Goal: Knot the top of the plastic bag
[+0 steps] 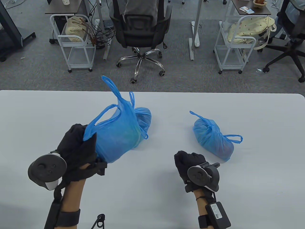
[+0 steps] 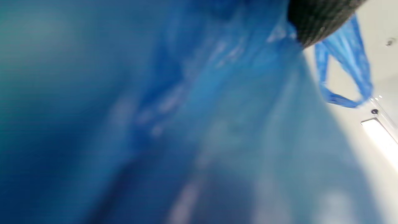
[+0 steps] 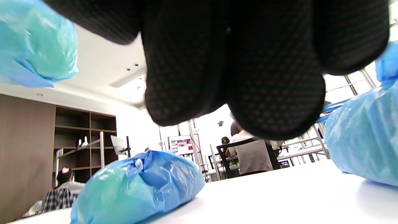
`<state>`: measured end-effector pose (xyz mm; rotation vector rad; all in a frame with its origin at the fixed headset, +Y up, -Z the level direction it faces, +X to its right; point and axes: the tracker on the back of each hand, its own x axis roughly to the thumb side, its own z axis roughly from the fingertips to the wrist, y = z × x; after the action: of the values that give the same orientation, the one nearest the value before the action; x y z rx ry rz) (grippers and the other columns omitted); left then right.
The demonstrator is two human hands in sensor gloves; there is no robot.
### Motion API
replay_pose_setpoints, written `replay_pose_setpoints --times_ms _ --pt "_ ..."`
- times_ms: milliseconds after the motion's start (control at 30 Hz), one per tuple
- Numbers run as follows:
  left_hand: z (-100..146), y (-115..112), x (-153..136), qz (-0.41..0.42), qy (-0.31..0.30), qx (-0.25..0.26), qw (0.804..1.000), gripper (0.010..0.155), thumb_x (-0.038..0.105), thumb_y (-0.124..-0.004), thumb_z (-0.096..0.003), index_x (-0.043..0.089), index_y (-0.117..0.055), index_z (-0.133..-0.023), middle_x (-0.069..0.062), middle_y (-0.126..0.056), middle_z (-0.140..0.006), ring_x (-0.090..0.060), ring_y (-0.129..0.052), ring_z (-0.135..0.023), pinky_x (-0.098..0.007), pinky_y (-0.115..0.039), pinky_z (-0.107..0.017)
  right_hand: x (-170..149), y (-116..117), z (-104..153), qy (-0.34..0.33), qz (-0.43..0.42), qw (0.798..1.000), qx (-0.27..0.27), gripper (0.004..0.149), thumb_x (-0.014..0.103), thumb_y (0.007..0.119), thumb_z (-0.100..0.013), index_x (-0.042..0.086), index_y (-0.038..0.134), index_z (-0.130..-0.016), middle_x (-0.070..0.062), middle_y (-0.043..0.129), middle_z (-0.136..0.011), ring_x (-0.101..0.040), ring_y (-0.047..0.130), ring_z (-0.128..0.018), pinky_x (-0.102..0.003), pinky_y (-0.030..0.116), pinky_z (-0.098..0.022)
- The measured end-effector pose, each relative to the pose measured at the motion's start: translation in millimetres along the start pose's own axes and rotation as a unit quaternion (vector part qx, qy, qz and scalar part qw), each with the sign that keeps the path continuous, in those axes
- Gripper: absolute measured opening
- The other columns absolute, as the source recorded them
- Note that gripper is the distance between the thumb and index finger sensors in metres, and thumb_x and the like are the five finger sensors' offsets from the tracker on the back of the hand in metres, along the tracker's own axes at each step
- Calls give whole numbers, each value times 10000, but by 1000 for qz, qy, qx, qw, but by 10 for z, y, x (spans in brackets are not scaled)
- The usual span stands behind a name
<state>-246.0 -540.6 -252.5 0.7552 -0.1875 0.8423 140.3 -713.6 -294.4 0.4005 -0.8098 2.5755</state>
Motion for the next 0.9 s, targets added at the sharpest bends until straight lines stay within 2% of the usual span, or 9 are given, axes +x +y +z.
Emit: replay_pose_setpoints --times_ms 33,100,133,233,500,633,733,800,900 --pt "41 -70 77 -2 -9 -7 1000 292 550 -676 -539 327 -865 -530 99 -999 -461 -193 -1084 -573 -530 -791 -626 -8 -11 2 5 -6 1000 -5 453 438 743 -483 71 961 -635 -51 1060 -322 -288 1103 -274 -556 854 -294" --pt "128 -209 170 -4 -22 -19 1000 294 539 -666 -542 322 -864 -523 94 -999 -454 -197 -1083 -569 -533 -790 -622 -37 -24 0 16 -19 1000 -14 454 438 741 -484 71 956 -644 -53 1059 -334 -291 1102 -286 -559 850 -300" --pt "198 -307 201 0 -27 -27 999 167 403 -728 -575 320 -863 -524 92 -999 -456 -200 -1083 -569 -534 -790 -620 -66 -35 -1 29 -29 999 -22 454 437 740 -485 71 951 -652 -55 1059 -343 -295 1100 -294 -560 849 -304" --pt "413 -559 220 17 -31 -56 998 223 460 -695 -564 319 -865 -531 86 -1000 -473 -210 -1076 -586 -537 -782 -624 -171 -52 16 67 -65 995 -37 456 433 736 -488 69 941 -671 -63 1055 -372 -306 1095 -319 -568 840 -318" --pt "1004 -1286 -156 91 -1 -124 988 308 543 -641 -548 345 -869 -610 57 -997 -629 -266 -1022 -718 -566 -744 -647 -452 -87 77 179 -240 952 -64 463 436 729 -500 74 925 -711 -78 1054 -426 -329 1086 -380 -583 825 -348" --pt "1144 -1516 -413 120 33 -160 979 348 538 -634 -536 347 -895 -666 50 -1009 -723 -286 -1034 -694 -582 -743 -635 -492 59 70 193 -359 913 22 573 524 684 -522 82 832 -855 -156 997 -660 -421 1004 -612 -644 745 -466" --pt "1185 -1539 -471 138 45 -166 975 380 546 -612 -527 366 -892 -711 64 -1007 -776 -260 -1052 -672 -572 -761 -624 -417 188 61 181 -440 869 135 800 618 684 -512 42 566 -1055 -302 731 -971 -572 706 -915 -739 533 -592" --pt "1207 -1558 -465 167 54 -183 967 390 545 -616 -523 370 -889 -740 55 -998 -815 -273 -1047 -679 -583 -750 -631 -332 217 30 165 -435 868 171 916 651 707 -499 47 381 -1106 -319 563 -1055 -592 540 -998 -772 433 -611" --pt "1216 -1583 -440 168 48 -197 965 412 549 -620 -513 384 -876 -792 59 -992 -857 -278 -1046 -686 -590 -746 -631 -160 205 -24 122 -401 888 186 945 673 741 -480 66 377 -1106 -286 562 -1065 -568 551 -1003 -775 422 -607"
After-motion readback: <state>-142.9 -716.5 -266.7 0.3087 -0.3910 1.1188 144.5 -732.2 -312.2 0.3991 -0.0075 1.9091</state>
